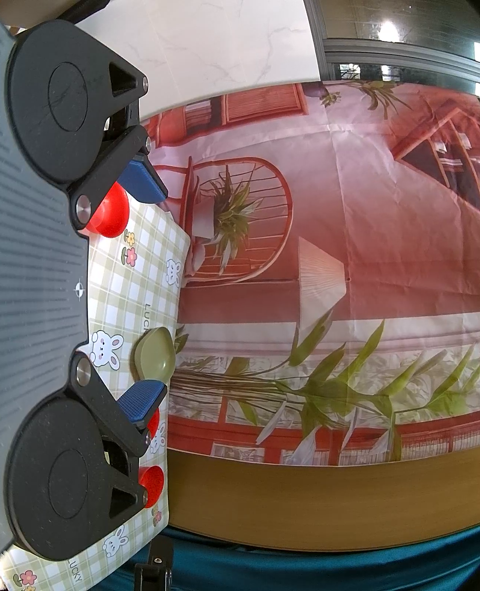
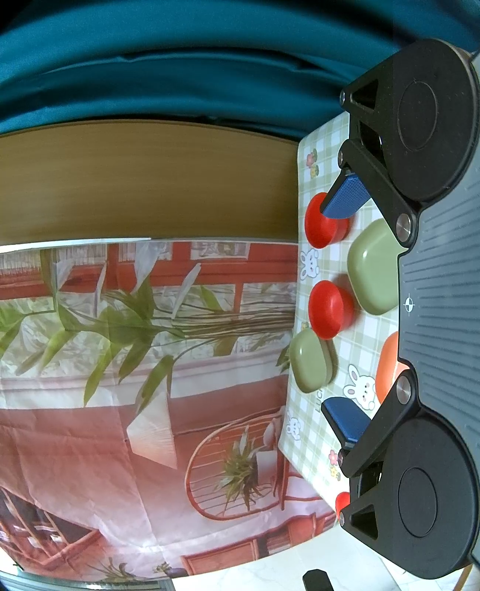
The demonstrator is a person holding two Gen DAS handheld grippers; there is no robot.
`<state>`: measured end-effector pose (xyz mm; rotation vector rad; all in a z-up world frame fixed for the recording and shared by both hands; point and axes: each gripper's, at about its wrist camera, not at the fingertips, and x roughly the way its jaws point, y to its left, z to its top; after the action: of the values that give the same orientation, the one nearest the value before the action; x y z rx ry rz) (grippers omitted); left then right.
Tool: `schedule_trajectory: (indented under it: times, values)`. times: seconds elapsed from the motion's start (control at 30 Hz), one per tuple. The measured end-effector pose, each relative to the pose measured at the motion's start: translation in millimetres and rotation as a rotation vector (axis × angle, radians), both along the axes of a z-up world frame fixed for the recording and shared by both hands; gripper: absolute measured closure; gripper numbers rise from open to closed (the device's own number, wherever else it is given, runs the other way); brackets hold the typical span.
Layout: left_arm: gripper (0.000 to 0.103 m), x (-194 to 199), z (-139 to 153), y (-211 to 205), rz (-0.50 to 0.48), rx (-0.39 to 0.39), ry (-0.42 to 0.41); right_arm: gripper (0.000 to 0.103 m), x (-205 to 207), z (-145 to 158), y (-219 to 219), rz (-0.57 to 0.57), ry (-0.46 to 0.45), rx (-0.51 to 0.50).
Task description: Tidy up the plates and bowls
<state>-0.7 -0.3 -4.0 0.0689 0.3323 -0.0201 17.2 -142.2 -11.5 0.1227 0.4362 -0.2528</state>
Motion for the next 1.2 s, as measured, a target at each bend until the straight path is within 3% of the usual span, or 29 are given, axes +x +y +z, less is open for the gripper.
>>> schedule_trajectory:
  times: [1.2]
  values:
    - [0.0,-0.8,-4.6,-0.3,0.001,-0.003,-0.001,0.0,-2.3,1.2,0.6,0.0,-0.008,-0.006]
